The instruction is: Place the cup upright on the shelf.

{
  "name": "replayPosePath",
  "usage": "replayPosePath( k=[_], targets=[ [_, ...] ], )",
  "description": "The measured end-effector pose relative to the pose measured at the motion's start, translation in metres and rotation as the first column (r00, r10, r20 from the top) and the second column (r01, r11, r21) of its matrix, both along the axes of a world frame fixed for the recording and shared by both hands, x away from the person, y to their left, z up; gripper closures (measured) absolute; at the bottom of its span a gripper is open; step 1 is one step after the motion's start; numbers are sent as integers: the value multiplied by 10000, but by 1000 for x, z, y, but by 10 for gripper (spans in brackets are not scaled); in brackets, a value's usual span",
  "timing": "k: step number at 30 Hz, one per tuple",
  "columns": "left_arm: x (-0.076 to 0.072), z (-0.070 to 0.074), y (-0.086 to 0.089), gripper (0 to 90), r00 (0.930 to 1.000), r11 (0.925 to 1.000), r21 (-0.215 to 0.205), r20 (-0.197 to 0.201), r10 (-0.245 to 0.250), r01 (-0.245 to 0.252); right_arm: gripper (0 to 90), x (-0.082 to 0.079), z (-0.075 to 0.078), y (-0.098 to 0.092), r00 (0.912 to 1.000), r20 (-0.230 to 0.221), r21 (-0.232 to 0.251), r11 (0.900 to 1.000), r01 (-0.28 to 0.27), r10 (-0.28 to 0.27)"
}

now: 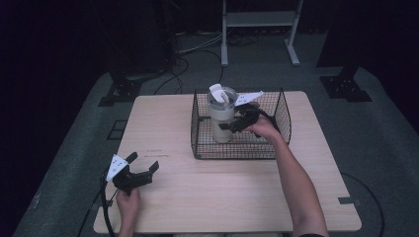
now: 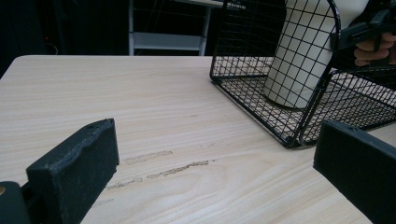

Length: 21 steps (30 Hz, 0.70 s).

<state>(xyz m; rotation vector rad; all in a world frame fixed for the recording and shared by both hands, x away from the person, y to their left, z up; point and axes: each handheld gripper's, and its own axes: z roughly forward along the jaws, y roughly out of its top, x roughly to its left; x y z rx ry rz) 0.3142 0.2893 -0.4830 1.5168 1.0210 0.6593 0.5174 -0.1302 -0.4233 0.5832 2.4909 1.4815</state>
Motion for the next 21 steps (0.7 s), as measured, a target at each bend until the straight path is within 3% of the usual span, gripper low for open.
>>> replayPosePath(
  k=[5, 21],
  targets=[
    [0, 0, 0, 0, 10000, 10000, -49, -10, 36, -36, 88, -2, 5, -6, 10000, -78, -313, 9995, 45, -48],
    [0, 0, 0, 0, 10000, 10000, 35, 31, -15, 15, 90, -10, 13, -25, 9988, 56, -332, 9982, 492, -490]
  ],
)
